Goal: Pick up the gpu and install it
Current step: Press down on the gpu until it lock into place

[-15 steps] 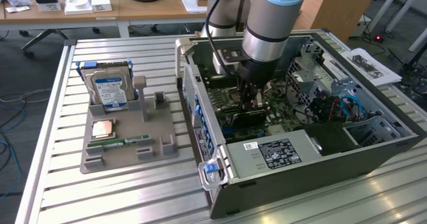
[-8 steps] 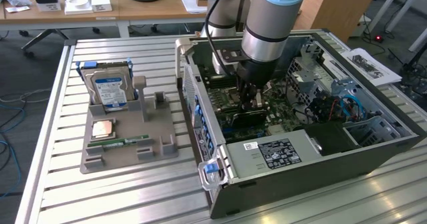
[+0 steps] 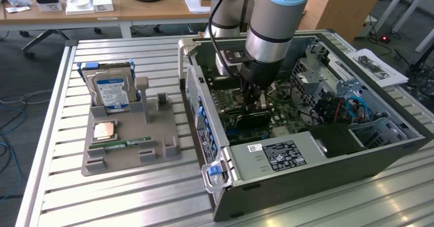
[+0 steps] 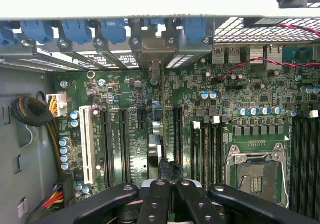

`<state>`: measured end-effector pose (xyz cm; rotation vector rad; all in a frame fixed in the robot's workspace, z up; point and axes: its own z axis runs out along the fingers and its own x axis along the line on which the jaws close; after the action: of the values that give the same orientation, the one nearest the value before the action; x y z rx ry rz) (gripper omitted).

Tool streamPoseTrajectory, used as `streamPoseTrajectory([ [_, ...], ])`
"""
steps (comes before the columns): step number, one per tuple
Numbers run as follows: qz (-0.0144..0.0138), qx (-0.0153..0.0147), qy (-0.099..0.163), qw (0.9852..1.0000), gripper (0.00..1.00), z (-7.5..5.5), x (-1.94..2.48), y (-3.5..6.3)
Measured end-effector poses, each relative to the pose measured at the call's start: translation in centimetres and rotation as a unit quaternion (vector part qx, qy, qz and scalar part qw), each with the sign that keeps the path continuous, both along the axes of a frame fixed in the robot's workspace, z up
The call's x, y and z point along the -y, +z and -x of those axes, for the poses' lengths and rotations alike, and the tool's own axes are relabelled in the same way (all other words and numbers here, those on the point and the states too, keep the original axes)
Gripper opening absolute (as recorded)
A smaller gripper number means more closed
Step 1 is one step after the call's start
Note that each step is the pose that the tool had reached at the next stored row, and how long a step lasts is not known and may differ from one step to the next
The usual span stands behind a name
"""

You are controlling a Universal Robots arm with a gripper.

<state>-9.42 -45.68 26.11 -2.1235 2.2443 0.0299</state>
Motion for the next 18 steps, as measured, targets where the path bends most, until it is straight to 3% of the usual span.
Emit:
streamPoseTrajectory([
  [13, -0.0001, 0.0001, 0.0, 1.0, 0.11, 0.02, 0.0, 0.01],
  [18, -0.0001, 0.0001, 0.0, 1.0, 0.11, 0.03, 0.0, 0.65],
])
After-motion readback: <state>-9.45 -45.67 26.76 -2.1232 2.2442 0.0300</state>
